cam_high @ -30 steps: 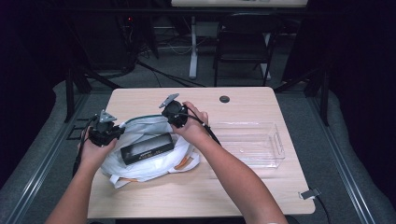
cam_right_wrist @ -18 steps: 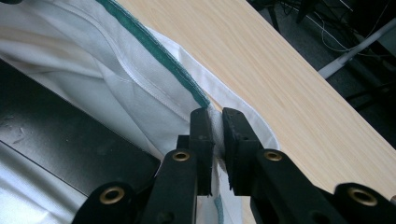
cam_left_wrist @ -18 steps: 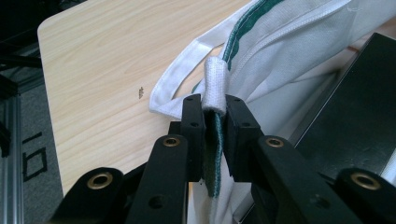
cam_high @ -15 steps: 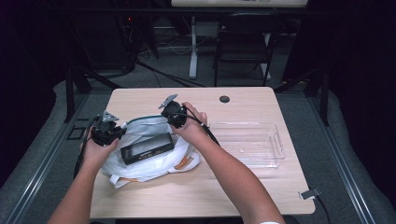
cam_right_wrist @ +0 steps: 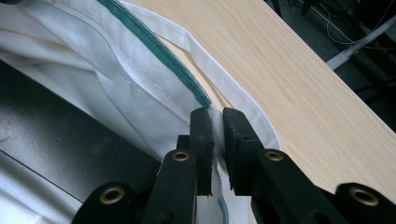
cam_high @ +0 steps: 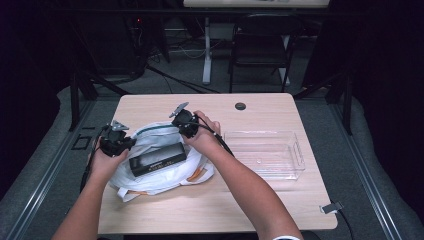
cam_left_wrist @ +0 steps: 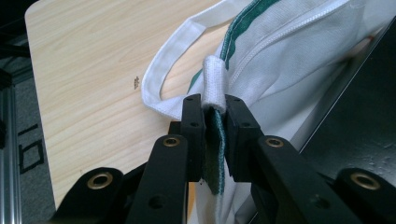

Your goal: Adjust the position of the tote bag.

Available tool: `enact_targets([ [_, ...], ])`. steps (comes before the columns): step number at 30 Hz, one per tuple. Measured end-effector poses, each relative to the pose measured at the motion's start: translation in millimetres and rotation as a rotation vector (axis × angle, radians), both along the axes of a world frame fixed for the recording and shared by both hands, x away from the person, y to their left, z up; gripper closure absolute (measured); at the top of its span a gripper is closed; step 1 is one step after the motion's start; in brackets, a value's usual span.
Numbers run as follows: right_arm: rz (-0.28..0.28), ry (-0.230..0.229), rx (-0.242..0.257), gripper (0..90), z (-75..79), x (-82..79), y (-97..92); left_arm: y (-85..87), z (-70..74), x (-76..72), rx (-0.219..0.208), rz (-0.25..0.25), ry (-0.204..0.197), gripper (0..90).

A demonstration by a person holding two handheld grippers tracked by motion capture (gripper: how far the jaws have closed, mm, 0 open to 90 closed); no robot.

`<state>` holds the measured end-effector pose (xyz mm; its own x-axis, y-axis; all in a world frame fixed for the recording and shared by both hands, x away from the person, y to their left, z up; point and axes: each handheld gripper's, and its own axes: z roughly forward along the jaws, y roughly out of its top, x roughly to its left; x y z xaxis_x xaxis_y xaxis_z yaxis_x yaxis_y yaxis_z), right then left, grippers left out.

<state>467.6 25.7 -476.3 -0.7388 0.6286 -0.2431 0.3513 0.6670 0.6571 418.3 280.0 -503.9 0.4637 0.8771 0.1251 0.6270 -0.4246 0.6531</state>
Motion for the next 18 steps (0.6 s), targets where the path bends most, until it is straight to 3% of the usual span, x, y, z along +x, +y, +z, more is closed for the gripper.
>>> enact_targets([
  [18, -0.009, 0.024, -0.018, 81.6, -10.1, 7.4, 4.0, -1.3, -7.0, 5.4, 0.010, 0.002, 0.028, 79.8],
])
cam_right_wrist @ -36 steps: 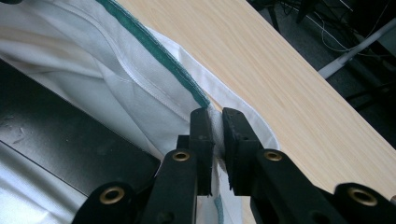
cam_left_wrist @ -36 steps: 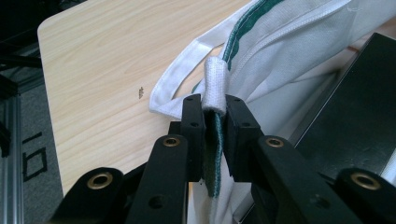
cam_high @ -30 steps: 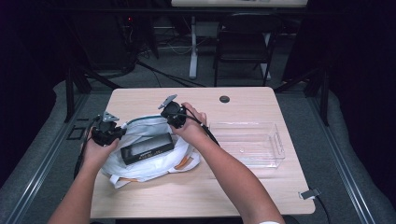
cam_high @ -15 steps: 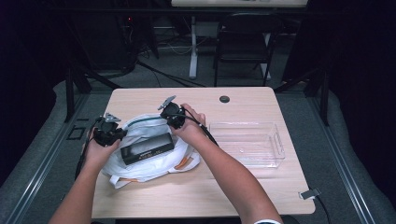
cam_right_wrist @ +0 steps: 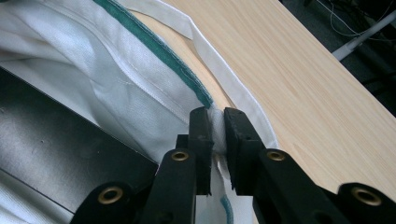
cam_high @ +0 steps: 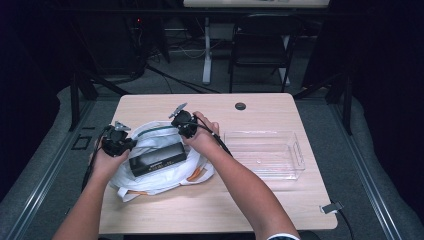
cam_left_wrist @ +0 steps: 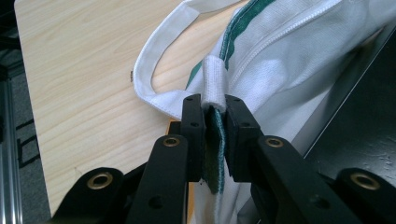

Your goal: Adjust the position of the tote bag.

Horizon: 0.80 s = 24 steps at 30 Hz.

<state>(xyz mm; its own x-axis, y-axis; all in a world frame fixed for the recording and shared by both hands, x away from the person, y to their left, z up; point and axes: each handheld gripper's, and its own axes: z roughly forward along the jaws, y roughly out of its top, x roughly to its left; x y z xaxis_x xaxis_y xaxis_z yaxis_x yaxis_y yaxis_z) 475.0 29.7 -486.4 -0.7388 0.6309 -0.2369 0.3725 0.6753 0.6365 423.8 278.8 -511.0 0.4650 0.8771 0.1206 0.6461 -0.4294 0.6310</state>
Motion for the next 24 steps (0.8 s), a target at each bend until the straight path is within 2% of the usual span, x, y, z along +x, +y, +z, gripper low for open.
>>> enact_targets([
  [4, 0.004, 0.005, -0.001, 79.3, 2.6, -1.4, -0.7, 0.7, -0.2, 1.2, -0.001, -0.006, 0.010, 80.0],
  [8, 0.004, -0.017, 0.024, 75.2, 10.7, -5.7, -4.3, 0.5, -0.1, 2.5, 0.005, 0.005, 0.009, 80.0],
  [15, 0.003, -0.024, 0.035, 72.0, 22.7, -13.2, -14.8, -1.1, -0.3, 5.0, 0.013, 0.013, 0.018, 80.0],
  [24, 0.015, -0.023, 0.027, 71.7, 21.7, -23.8, -24.6, -0.4, -0.5, 7.8, 0.015, 0.013, 0.034, 79.9],
])
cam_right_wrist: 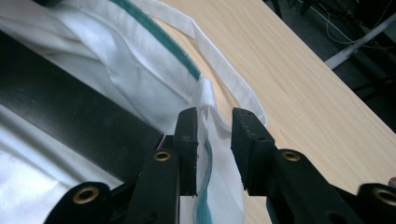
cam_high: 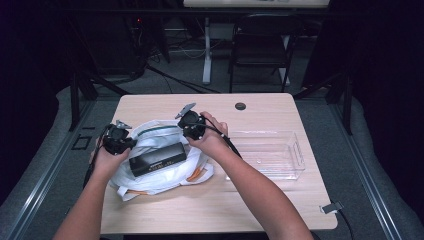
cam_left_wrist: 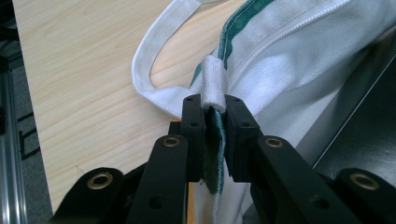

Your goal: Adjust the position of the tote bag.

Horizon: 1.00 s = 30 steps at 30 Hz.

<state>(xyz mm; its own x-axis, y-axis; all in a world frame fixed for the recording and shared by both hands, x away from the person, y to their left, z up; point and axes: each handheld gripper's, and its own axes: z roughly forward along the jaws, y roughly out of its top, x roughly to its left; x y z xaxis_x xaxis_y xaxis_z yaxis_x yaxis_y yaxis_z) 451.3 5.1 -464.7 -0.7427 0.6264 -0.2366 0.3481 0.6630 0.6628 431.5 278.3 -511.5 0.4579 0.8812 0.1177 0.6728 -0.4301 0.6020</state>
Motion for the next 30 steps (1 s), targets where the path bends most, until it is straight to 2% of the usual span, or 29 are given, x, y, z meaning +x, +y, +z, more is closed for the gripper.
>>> enact_targets([
  [8, 0.006, 0.030, -0.017, 72.5, -7.6, -4.8, -5.7, 0.5, -1.4, 1.7, -0.004, 0.015, -0.002, 80.0],
  [14, -0.004, 0.050, -0.050, 81.0, -16.1, 0.2, -6.1, 0.7, -2.2, 3.1, -0.008, 0.012, 0.010, 80.0],
  [15, -0.008, 0.049, -0.041, 82.3, -17.7, 0.9, -5.4, 0.8, -2.6, 3.7, -0.007, 0.011, 0.011, 80.0],
  [16, -0.008, 0.052, -0.060, 83.7, -18.1, 2.2, -5.2, 0.6, -3.2, 4.2, -0.007, 0.011, 0.012, 80.0],
  [18, -0.018, 0.044, -0.065, 85.2, -20.5, 4.3, -4.4, 0.3, -3.8, 5.0, -0.005, 0.011, 0.015, 80.0],
  [30, -0.050, 0.056, -0.053, 85.7, -28.6, 14.4, -3.7, -1.0, -6.1, 8.5, 0.007, 0.007, 0.027, 80.0],
])
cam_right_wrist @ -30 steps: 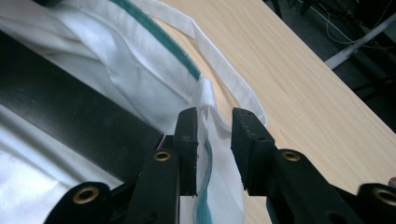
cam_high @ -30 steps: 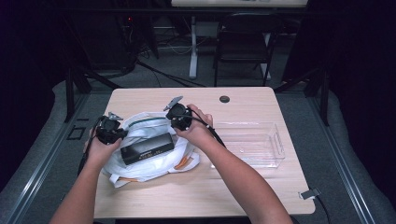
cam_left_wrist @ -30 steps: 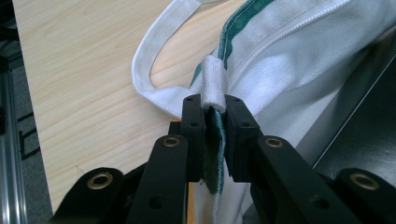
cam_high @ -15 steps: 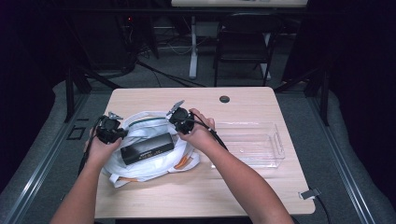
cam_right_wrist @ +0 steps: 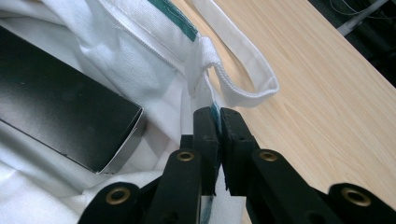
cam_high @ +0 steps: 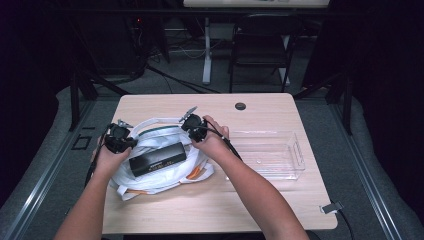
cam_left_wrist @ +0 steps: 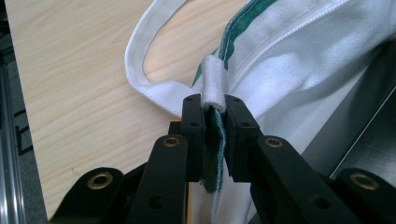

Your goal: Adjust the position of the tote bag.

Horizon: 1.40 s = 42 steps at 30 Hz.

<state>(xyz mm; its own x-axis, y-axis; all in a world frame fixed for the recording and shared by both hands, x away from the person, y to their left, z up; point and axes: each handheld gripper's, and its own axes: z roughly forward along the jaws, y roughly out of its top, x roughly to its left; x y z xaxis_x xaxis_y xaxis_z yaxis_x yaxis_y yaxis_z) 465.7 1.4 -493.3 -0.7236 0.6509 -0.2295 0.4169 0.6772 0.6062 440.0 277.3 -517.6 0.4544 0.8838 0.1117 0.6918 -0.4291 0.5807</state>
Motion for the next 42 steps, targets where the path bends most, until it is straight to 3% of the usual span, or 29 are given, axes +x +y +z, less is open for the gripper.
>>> enact_targets([
  [18, -0.024, 0.039, -0.008, 86.8, -8.7, 10.0, 1.3, 0.2, -6.3, 3.8, -0.002, 0.008, 0.024, 79.9],
  [23, -0.025, 0.045, 0.000, 87.2, -7.8, 9.9, 1.3, 1.1, -2.5, 1.4, -0.013, 0.014, 0.011, 78.6],
  [34, -0.024, 0.048, -0.001, 87.4, -6.2, 9.4, 1.1, 11.8, 16.7, -15.1, -0.073, 0.017, -0.037, 61.2],
  [36, -0.025, 0.048, -0.001, 87.4, -6.1, 9.5, 1.0, 14.5, 20.3, -19.7, -0.066, 0.025, -0.058, 59.4],
  [38, -0.026, 0.048, 0.000, 87.3, -5.8, 9.2, 1.1, 18.6, 24.4, -23.8, -0.074, 0.025, -0.047, 58.4],
  [42, -0.026, 0.043, 0.003, 87.3, -5.9, 8.1, 1.2, 22.9, 28.9, -33.2, -0.063, 0.026, -0.072, 57.2],
])
